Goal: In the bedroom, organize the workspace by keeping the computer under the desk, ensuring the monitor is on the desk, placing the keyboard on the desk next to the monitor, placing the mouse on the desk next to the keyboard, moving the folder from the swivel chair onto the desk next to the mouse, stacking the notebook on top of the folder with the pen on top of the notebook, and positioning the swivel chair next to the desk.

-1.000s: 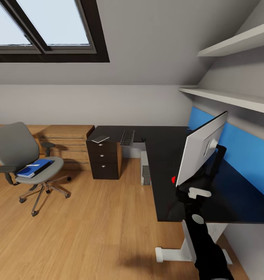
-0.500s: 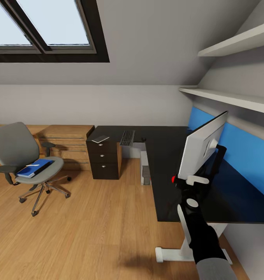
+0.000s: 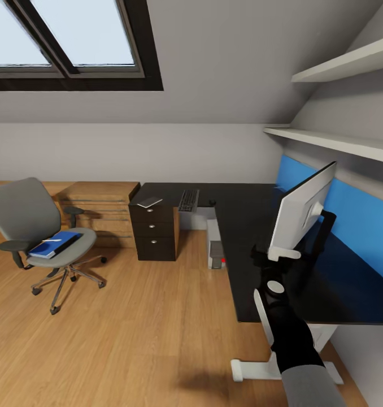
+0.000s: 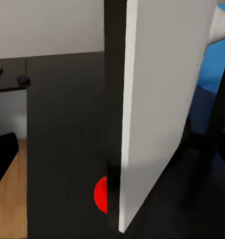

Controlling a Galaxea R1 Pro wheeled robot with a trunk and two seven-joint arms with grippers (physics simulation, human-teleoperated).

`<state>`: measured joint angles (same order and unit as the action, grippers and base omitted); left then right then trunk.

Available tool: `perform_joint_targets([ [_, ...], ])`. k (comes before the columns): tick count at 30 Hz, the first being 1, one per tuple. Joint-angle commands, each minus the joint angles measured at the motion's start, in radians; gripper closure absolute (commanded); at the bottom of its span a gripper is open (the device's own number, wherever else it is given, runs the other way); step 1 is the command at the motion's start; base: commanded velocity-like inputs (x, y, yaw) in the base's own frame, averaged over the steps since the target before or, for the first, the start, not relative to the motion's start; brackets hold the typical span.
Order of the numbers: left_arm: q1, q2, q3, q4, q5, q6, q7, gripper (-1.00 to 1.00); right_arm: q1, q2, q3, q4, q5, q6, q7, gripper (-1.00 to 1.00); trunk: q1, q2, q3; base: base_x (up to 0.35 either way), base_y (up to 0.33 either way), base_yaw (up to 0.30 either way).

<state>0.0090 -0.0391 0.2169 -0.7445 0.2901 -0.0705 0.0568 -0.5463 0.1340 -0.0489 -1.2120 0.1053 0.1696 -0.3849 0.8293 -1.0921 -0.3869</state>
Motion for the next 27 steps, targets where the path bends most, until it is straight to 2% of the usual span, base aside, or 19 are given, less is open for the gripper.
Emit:
perform_joint_targets([
  [1, 0.0, 0.0, -0.001, -0.001, 0.01, -0.002, 0.002, -1.0, -0.001, 0.001, -0.001, -0.002, 0.01, 0.009, -0.005, -1.0, 0.0, -0.001, -0.001, 0.0, 0.272, 0.0],
  [5, 0.0, -0.001, -0.001, -0.001, 0.01, -0.002, 0.002, -1.0, -0.002, 0.0, 0.001, -0.002, 0.011, 0.009, -0.037, -1.0, 0.0, -0.001, -0.001, 0.0, 0.218, 0.0],
  [12, 0.0, -0.002, -0.001, 0.014, 0.009, -0.003, 0.002, -1.0, -0.003, 0.0, 0.003, -0.001, 0.013, 0.01, -0.097, -1.0, 0.0, -0.001, -0.001, 0.0, 0.047, 0.0],
  [27, 0.0, 0.0, -0.001, 0.031, 0.008, -0.036, 0.001, -1.0, -0.064, -0.009, -0.003, 0.04, 0.017, 0.01, -0.111, -1.0, 0.0, -0.001, -0.001, 0.022, 0.003, 0.0],
])
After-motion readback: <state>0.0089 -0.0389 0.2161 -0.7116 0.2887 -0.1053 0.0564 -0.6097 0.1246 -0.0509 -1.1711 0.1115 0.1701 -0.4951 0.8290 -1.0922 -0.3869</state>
